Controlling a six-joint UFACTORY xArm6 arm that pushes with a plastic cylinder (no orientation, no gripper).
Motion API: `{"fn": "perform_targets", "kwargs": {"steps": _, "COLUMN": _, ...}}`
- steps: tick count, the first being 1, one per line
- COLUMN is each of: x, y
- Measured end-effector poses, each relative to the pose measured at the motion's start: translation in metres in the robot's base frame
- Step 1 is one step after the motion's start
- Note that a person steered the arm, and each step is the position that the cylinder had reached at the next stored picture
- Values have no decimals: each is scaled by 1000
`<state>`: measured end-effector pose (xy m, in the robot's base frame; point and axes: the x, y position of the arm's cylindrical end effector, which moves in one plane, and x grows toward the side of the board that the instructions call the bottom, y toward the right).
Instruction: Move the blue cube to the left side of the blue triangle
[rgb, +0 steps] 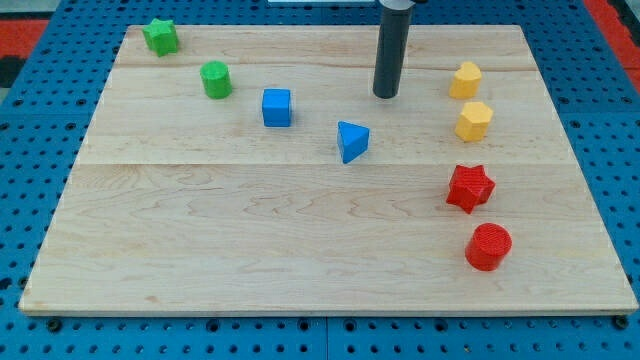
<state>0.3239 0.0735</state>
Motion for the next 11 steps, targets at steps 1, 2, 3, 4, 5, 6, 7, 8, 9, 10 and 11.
{"fn": "perform_targets", "kwargs": {"steps": 1, "x": -4, "y": -51}}
{"fn": "perform_targets", "kwargs": {"steps": 2, "x": 18, "y": -105}}
{"fn": "perform_targets", "kwargs": {"steps": 3, "x": 56, "y": -146}}
{"fn": "perform_targets", "kwargs": {"steps": 4, "x": 29, "y": -125}}
{"fn": "perform_targets", "kwargs": {"steps": 5, "x": 9, "y": -136}}
{"fn": "perform_targets", "kwargs": {"steps": 6, "x": 10, "y": -187}}
{"fn": "perform_targets", "kwargs": {"steps": 7, "x": 38, "y": -223}}
{"fn": "perform_targets", "kwargs": {"steps": 8, "x": 47, "y": -180}}
{"fn": "perform_targets", "kwargs": {"steps": 9, "x": 58, "y": -195}}
{"fn": "perform_targets", "kwargs": {"steps": 10, "x": 31, "y": -193}}
{"fn": "perform_targets", "kwargs": {"steps": 11, "x": 47, "y": -181}}
